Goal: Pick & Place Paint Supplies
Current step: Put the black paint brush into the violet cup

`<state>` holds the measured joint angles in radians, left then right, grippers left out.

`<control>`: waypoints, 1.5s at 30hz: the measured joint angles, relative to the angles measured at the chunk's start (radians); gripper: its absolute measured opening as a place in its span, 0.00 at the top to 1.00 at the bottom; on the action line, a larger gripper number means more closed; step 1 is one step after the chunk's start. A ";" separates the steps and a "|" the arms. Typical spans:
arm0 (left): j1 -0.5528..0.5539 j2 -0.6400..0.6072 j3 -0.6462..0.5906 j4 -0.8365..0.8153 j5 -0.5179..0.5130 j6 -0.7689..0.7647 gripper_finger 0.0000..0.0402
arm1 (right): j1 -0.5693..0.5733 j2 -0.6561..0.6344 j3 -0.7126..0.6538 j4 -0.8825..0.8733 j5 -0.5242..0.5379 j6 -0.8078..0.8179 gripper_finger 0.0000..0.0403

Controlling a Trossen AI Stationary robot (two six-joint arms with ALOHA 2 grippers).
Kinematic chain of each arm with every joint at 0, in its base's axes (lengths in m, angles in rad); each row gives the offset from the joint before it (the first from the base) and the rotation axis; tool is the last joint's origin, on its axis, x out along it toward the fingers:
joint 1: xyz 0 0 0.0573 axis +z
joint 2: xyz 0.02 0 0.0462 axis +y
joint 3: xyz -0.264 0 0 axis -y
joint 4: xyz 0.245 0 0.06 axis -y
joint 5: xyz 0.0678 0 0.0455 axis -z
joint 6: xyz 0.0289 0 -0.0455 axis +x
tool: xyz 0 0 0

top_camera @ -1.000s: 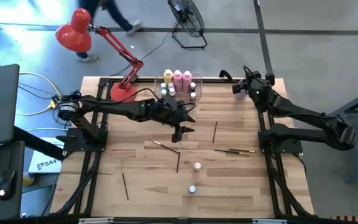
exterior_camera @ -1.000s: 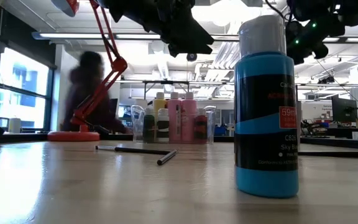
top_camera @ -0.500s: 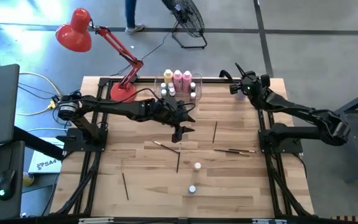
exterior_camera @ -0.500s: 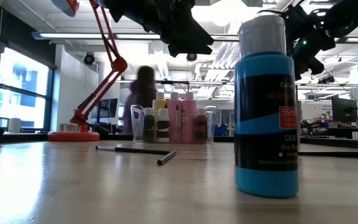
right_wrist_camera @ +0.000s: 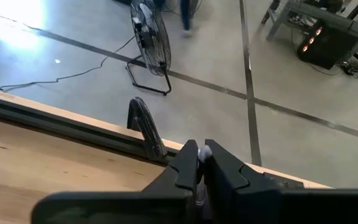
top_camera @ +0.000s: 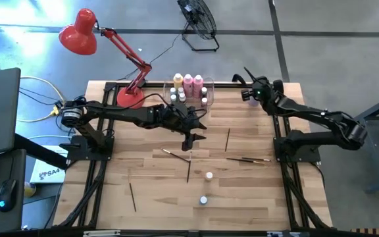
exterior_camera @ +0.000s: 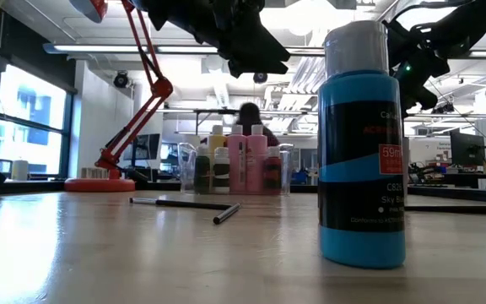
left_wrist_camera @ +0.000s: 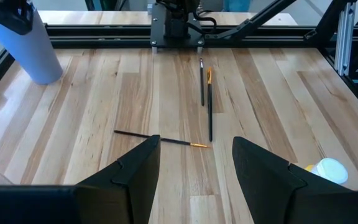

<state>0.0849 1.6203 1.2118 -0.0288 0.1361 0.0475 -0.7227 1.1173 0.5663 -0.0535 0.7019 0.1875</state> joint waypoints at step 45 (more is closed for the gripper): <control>0.000 -0.183 -0.024 -0.229 -0.260 0.102 0.71 | 0.513 -0.425 0.000 -0.003 -0.601 -0.108 0.77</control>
<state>0.0849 1.4370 1.1878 -0.2579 -0.1234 0.1492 -0.2094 0.6922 0.5660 -0.0567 0.1012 0.0793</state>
